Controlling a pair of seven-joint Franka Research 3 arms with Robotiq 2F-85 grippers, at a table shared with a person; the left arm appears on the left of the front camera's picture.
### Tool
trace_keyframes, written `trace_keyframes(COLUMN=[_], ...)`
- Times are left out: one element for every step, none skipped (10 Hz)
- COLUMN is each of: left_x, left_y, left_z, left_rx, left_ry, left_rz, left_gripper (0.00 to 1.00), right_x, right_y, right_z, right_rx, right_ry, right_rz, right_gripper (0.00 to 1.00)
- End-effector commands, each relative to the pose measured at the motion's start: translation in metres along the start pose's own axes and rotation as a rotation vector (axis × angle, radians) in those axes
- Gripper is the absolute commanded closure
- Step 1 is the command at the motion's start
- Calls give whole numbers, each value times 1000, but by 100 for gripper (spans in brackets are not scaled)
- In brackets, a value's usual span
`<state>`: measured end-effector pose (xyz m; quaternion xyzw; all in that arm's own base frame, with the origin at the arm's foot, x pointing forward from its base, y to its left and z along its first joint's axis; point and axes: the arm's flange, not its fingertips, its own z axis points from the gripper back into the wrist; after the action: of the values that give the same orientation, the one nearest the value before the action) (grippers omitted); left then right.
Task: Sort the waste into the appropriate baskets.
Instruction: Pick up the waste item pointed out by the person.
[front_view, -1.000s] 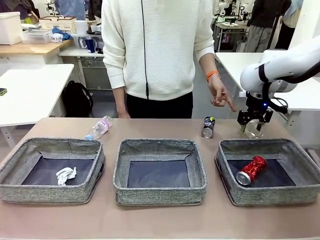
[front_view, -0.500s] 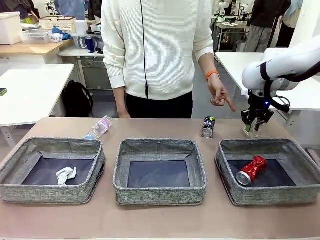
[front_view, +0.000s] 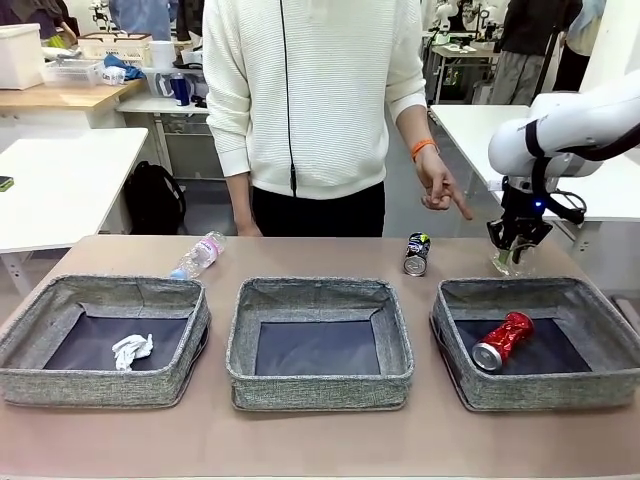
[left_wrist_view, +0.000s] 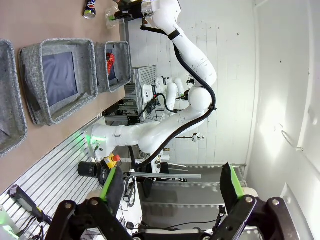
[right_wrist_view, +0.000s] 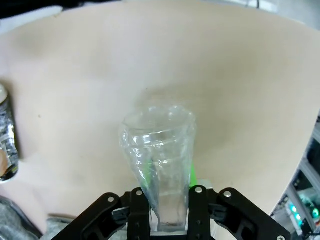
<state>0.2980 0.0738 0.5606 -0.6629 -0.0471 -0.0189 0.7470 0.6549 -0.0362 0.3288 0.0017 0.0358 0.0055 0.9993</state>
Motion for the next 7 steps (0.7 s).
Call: trace_keyframes(left_x=[-1,-1,-1,-1,-1,-1,-1], left_y=[-2,-2,-2,-2,-2,-2,-2], left_z=[1,1,1,1,1,1,1], left_rx=[-19,-19,-19,-19,-19,-19,-19], left_ry=[6,6,6,6,6,6,6], left_rz=[-23,-23,-23,-23,-23,-23,-23], left_gripper=[0,0,0,0,0,0,0], right_x=[-4,-20,-48,-88,-120,-145,-148], right_y=[-5,0,7,15,24,31,31], right_z=[23,55,92,124,137,137,126], right_rx=[-2,14,29,18,-7,-43,-42], right_ry=[16,9,-36,-110,-123,-117,-110], right_rz=[-48,-62,-115,-102,-91,-121,-161], right_gripper=[72,72,72,72,72,72,72])
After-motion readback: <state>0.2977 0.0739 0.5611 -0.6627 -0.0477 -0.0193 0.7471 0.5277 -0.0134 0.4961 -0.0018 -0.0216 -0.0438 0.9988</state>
